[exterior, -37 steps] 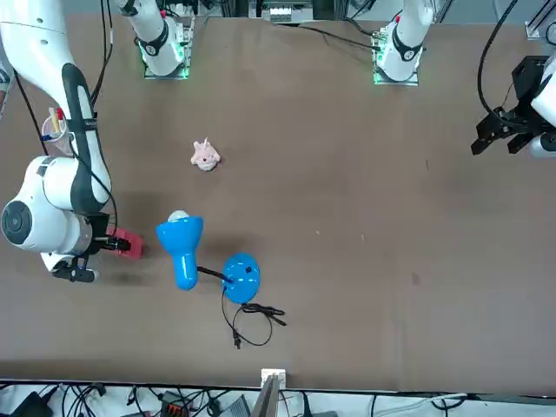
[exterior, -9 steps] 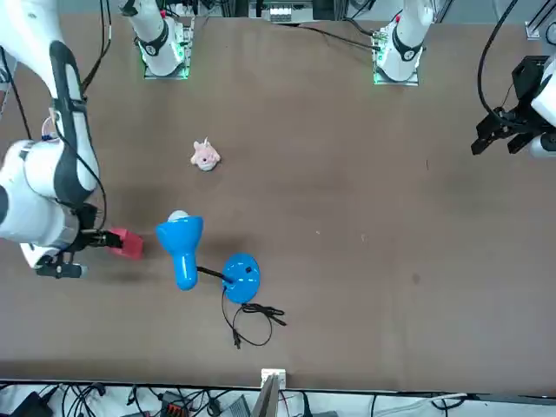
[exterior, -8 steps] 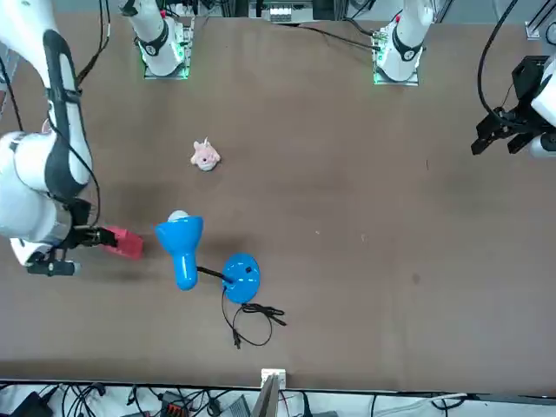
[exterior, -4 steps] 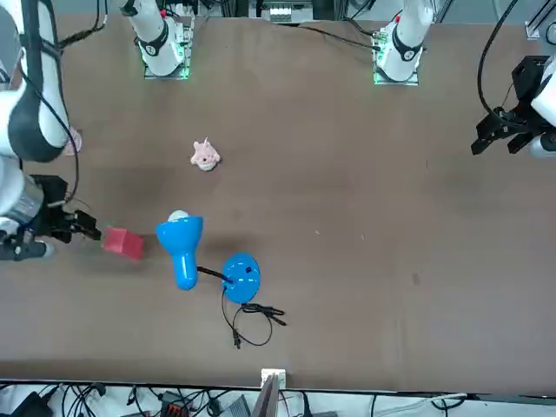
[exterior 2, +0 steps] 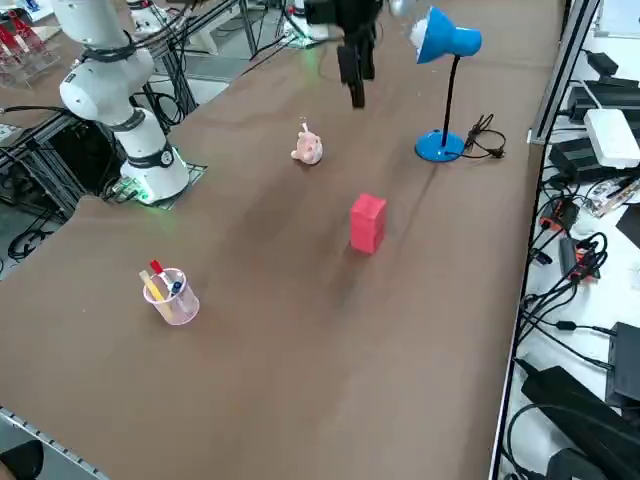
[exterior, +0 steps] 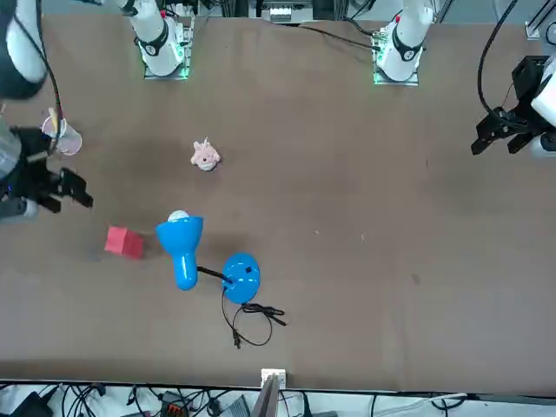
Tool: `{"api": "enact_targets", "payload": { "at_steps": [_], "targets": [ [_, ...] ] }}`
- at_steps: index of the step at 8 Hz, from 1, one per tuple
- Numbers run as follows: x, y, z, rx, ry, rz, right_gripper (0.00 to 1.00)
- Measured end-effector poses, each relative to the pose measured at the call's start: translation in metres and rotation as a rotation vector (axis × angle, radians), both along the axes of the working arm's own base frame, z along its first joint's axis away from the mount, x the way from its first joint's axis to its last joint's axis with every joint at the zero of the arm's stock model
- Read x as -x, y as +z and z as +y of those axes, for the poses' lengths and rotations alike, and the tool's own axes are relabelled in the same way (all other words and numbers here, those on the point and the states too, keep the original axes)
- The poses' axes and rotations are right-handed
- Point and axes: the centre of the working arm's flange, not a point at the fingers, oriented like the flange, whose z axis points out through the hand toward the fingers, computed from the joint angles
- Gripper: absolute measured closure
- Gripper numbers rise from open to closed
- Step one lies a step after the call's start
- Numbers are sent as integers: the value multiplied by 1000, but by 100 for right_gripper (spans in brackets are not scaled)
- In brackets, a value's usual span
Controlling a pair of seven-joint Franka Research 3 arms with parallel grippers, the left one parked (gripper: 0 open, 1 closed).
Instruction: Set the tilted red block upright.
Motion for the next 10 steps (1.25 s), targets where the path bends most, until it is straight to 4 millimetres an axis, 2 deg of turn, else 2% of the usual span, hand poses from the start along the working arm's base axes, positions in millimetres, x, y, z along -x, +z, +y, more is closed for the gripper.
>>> {"api": "enact_targets", "payload": {
  "at_steps": [3, 4, 6, 7, 10],
  "targets": [
    [35, 39, 5, -8, -4, 30, 0],
    [45, 44, 11, 5, -19, 35, 0],
    [73, 50, 38, 71, -13, 47, 0],
    [90, 54, 42, 79, -17, 49, 0],
    [127, 67, 14, 58, -55, 50, 0]
  ]
}}
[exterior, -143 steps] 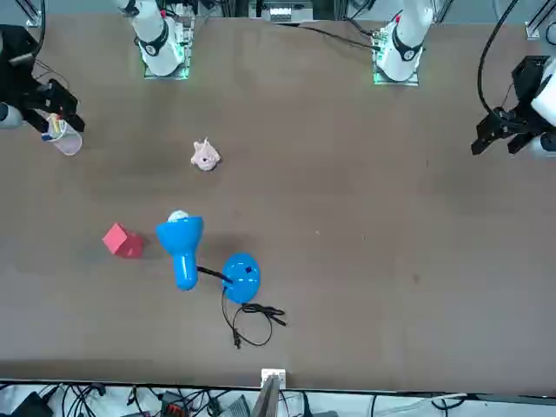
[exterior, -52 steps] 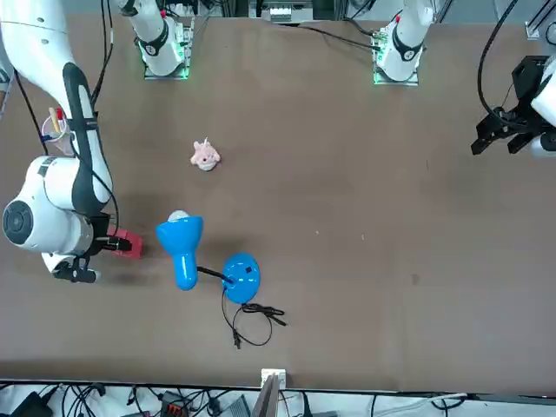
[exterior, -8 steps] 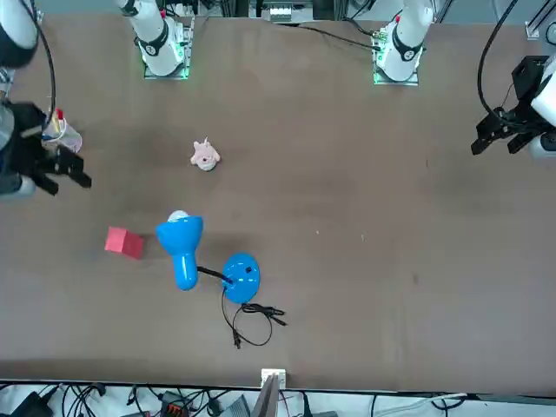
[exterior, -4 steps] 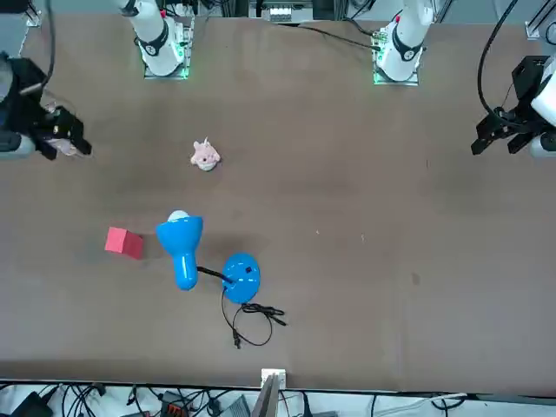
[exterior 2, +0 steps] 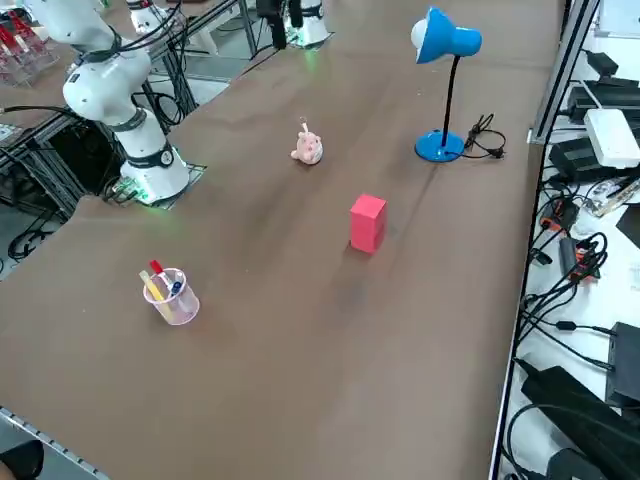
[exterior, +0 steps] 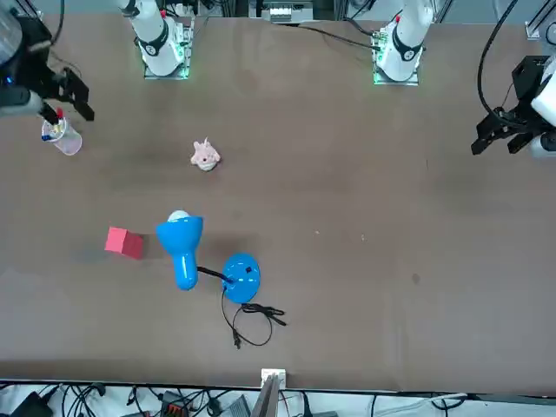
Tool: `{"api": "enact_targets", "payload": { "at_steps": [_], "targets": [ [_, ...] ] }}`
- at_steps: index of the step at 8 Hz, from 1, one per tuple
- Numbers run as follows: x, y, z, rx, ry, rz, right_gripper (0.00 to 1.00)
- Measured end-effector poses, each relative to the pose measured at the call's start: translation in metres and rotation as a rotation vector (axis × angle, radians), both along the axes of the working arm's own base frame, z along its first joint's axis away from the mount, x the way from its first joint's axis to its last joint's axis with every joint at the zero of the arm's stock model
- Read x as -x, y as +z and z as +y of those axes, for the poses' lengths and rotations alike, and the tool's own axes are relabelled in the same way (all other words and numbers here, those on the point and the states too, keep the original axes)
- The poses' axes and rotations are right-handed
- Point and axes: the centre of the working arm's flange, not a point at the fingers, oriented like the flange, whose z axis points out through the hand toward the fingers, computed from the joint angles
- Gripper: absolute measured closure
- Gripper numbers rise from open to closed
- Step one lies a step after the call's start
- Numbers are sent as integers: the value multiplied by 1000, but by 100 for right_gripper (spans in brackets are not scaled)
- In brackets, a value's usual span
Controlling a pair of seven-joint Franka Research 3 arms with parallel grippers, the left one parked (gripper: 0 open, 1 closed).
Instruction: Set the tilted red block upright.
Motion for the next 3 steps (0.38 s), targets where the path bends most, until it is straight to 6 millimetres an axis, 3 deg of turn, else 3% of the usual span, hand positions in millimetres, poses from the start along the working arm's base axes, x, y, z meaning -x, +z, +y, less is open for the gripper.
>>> {"api": "enact_targets", "payload": {
  "at_steps": [3],
  "targets": [
    [3, 7, -4, -36, -14, -3, 0]
  ]
}}
